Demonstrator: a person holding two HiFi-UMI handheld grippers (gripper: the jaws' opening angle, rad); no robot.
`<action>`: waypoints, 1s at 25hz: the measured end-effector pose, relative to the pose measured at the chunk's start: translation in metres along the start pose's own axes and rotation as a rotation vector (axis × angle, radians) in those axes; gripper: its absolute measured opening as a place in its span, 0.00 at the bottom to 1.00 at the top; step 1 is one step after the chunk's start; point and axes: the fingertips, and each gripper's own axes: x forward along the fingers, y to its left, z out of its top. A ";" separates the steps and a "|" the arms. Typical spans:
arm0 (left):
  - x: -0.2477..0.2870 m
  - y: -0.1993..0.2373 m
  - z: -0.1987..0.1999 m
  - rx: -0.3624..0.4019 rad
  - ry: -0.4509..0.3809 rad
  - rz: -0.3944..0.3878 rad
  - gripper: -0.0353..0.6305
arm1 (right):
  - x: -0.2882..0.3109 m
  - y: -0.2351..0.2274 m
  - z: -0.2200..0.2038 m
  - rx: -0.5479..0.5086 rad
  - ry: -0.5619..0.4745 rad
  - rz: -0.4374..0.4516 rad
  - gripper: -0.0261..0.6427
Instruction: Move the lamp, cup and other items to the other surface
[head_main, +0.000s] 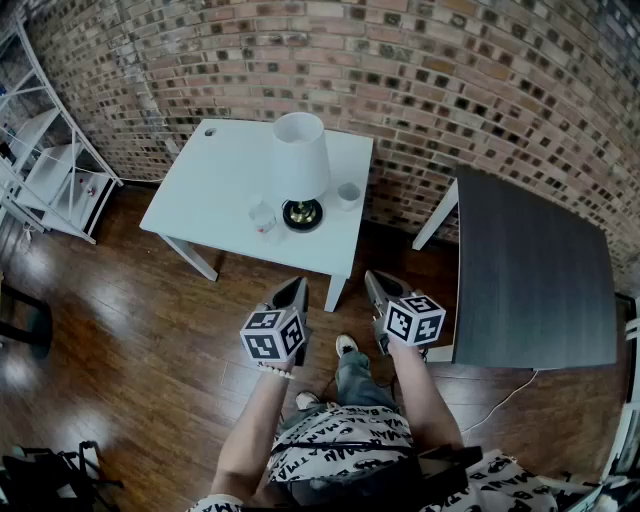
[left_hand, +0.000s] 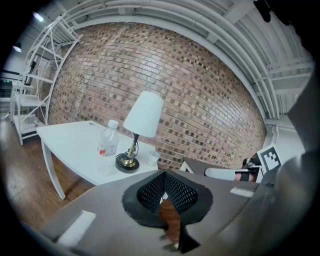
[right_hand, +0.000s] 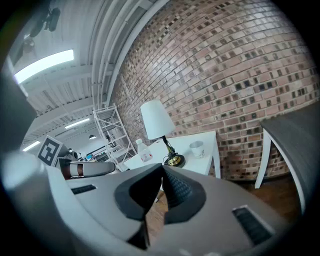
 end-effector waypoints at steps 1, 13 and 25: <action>0.007 0.000 0.000 -0.004 0.004 -0.004 0.05 | 0.006 -0.006 0.002 -0.004 0.003 -0.001 0.04; 0.099 0.004 0.016 -0.017 0.068 0.010 0.05 | 0.097 -0.087 0.048 -0.091 0.008 -0.008 0.10; 0.177 0.013 -0.010 -0.044 0.122 0.034 0.05 | 0.209 -0.154 0.008 -0.293 0.186 0.002 0.68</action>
